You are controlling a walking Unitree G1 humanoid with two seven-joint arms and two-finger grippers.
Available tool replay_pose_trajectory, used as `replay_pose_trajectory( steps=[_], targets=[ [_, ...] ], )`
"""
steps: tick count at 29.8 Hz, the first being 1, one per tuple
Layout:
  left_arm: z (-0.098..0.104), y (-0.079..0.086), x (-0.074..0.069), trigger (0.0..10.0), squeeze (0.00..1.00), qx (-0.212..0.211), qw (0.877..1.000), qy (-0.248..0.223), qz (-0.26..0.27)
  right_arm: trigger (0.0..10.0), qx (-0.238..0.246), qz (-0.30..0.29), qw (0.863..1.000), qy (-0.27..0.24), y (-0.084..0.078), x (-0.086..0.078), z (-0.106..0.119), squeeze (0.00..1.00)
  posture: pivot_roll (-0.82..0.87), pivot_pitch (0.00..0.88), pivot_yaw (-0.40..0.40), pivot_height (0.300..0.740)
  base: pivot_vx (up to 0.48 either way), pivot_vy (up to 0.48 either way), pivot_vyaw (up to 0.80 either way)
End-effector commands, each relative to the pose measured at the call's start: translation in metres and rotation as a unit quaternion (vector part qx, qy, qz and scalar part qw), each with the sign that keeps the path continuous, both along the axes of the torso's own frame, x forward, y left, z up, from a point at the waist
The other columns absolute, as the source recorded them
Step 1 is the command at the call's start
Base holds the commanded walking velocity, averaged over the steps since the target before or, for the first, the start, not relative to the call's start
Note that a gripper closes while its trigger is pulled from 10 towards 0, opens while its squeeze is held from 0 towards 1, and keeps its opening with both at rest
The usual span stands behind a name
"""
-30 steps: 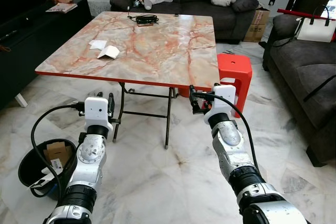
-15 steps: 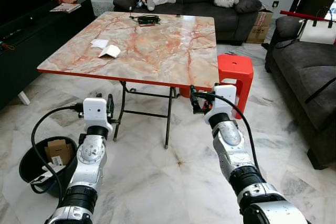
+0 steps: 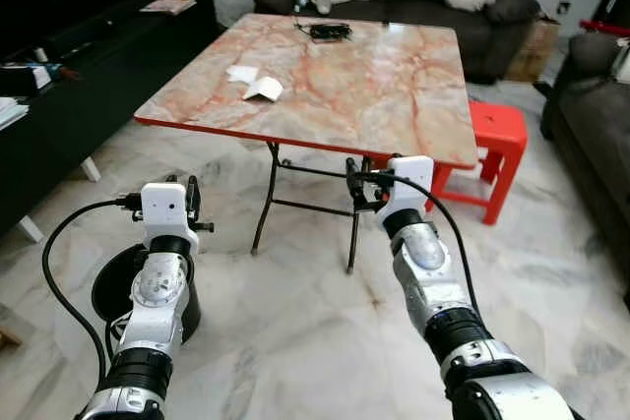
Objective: Picking trash to rubbish bin
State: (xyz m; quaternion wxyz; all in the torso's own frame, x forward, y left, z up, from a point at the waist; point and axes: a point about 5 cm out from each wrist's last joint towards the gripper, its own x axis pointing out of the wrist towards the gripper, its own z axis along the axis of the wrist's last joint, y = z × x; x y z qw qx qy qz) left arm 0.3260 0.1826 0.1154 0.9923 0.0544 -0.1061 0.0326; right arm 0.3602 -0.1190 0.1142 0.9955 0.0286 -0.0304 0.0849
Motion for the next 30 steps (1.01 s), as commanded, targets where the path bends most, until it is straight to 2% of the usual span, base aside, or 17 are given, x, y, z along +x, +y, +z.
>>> replay_pose_trajectory(
  steps=[1, 5, 9, 12, 17, 20, 26, 30],
  targets=[
    [0.006, 0.005, 0.001, 10.0, 0.0, 0.005, 1.0, -0.009, 0.005, 10.0, 0.003, 0.002, 1.0, -0.007, 0.003, 0.003, 0.006, 0.0, -0.02, 0.0, -0.015, 0.74, 0.0, 0.48, -0.8],
    [0.007, 0.005, 0.002, 10.0, 0.0, 0.007, 1.0, -0.009, 0.007, 10.0, 0.001, 0.001, 1.0, -0.011, 0.003, 0.003, 0.007, 0.0, -0.02, 0.0, -0.015, 0.74, 0.0, 0.364, 0.0],
    [0.008, 0.004, 0.002, 10.0, 0.0, 0.015, 1.0, -0.008, 0.005, 10.0, 0.0, 0.001, 1.0, -0.01, 0.004, 0.002, 0.006, 0.0, -0.02, 0.0, -0.013, 0.74, 0.0, 0.0, 0.0],
    [0.004, 0.002, 0.005, 10.0, 0.0, 0.0, 1.0, 0.016, 0.019, 10.0, 0.002, 0.002, 1.0, -0.011, 0.005, 0.002, 0.007, 0.0, -0.02, 0.0, -0.012, 0.74, 0.0, 0.0, 0.0],
    [0.016, -0.005, 0.005, 10.0, 0.0, -0.028, 0.999, -0.016, 0.002, 10.0, 0.002, 0.019, 1.0, -0.017, 0.01, 0.003, 0.011, 0.0, -0.02, 0.0, -0.012, 0.74, 0.0, 0.0, 0.0],
    [0.018, -0.005, 0.005, 10.0, 0.0, -0.025, 0.999, -0.018, 0.004, 10.0, -0.003, 0.021, 1.0, -0.019, 0.011, 0.003, 0.011, 0.0, -0.02, 0.0, -0.012, 0.74, 0.0, 0.0, 0.0],
    [0.019, -0.007, 0.005, 10.0, 0.0, -0.024, 1.0, -0.019, 0.005, 10.0, -0.009, 0.03, 0.999, -0.027, 0.015, 0.002, 0.013, 0.0, -0.02, 0.0, -0.013, 0.74, 0.472, 0.0, 0.61],
    [0.019, -0.007, 0.004, 10.0, 0.0, -0.024, 1.0, -0.017, 0.004, 10.0, 0.003, 0.026, 0.999, -0.026, 0.013, 0.002, 0.013, 0.0, -0.02, 0.0, -0.012, 0.74, 0.472, 0.0, 0.0]
  ],
)
